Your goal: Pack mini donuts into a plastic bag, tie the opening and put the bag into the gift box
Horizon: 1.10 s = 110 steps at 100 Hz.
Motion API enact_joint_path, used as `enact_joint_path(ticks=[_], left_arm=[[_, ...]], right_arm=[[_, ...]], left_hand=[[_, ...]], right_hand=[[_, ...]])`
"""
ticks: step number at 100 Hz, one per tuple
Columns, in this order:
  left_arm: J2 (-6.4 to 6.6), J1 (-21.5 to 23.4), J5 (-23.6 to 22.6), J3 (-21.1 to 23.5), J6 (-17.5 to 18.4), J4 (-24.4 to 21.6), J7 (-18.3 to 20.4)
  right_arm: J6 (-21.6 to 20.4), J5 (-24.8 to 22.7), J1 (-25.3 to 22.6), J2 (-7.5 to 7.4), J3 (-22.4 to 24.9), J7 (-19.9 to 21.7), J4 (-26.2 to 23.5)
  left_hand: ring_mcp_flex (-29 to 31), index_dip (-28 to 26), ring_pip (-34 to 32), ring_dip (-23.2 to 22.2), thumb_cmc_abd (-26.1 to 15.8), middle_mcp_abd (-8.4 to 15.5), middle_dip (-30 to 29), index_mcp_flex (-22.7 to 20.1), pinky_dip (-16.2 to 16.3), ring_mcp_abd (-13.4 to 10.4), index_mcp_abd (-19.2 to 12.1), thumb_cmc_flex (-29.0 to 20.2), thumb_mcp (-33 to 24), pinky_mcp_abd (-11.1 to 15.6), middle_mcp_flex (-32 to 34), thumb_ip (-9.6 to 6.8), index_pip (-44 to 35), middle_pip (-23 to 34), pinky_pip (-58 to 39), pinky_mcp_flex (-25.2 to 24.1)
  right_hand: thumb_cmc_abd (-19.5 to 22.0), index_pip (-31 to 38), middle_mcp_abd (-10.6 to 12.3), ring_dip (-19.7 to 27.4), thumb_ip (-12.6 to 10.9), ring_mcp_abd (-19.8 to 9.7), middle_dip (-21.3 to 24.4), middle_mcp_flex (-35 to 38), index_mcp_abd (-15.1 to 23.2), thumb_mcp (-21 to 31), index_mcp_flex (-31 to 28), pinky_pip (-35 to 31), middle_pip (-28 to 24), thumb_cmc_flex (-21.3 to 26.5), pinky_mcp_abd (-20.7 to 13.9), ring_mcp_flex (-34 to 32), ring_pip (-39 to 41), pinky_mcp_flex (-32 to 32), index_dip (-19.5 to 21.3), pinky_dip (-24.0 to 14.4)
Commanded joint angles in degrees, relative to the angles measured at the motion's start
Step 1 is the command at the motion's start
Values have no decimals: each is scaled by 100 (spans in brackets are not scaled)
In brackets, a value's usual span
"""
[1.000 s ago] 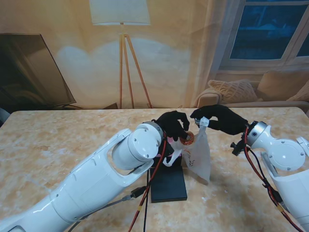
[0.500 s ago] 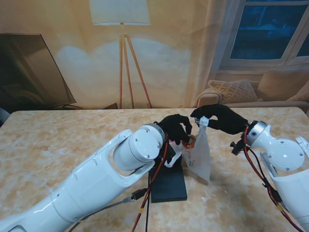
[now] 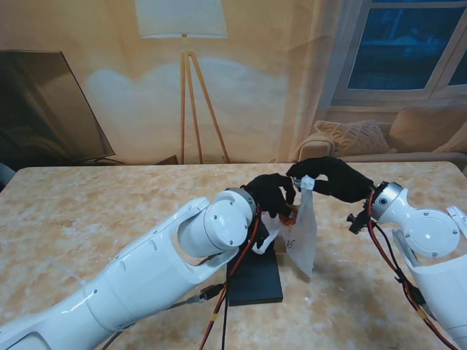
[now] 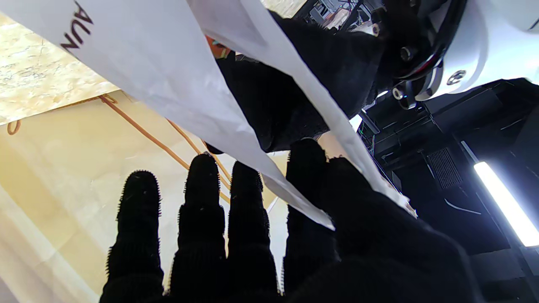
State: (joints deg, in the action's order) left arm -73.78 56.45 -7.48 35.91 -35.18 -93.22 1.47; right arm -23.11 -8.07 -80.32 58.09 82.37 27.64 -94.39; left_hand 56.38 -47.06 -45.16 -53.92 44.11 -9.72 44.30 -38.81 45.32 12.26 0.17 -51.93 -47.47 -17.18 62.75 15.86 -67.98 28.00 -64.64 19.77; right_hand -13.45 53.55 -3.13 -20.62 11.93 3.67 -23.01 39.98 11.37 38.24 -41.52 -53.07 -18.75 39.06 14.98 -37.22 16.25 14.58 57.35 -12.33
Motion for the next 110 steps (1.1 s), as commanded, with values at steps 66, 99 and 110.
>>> enact_joint_path(ticks=[66, 99, 110], left_arm=[[127, 185, -459, 55, 676, -68, 60], [250, 148, -658, 10, 887, -53, 288], [301, 159, -741, 42, 924, -104, 349]], right_arm=[[257, -59, -26, 93, 13, -112, -189], [283, -43, -59, 80, 49, -53, -209], [301, -14, -62, 80, 63, -32, -201]], left_hand=[[-201, 246, 325, 269, -141, 347, -144, 138, -100, -180, -341, -77, 114, 166, 46, -170, -380, 195, -47, -80], [-178, 329, 258, 321, -181, 295, -142, 146, -110, -154, -299, -104, 197, 119, 63, -140, -329, 189, -56, -98], [-175, 337, 211, 314, -166, 302, -119, 129, -105, -147, -288, -106, 198, 111, 69, -147, -331, 214, -73, -95]], right_hand=[[228, 350, -71, -45, -513, 3, 12, -166, 1701, 702, -99, -124, -56, 927, 37, 105, 89, -107, 125, -112], [212, 415, -19, -34, -563, -14, 23, -104, 1708, 755, -163, -103, -75, 905, 4, 82, 97, -81, 148, -103], [207, 424, -23, -30, -567, -12, 29, -110, 1716, 788, -177, -96, -61, 885, 0, 84, 88, -80, 159, -101]])
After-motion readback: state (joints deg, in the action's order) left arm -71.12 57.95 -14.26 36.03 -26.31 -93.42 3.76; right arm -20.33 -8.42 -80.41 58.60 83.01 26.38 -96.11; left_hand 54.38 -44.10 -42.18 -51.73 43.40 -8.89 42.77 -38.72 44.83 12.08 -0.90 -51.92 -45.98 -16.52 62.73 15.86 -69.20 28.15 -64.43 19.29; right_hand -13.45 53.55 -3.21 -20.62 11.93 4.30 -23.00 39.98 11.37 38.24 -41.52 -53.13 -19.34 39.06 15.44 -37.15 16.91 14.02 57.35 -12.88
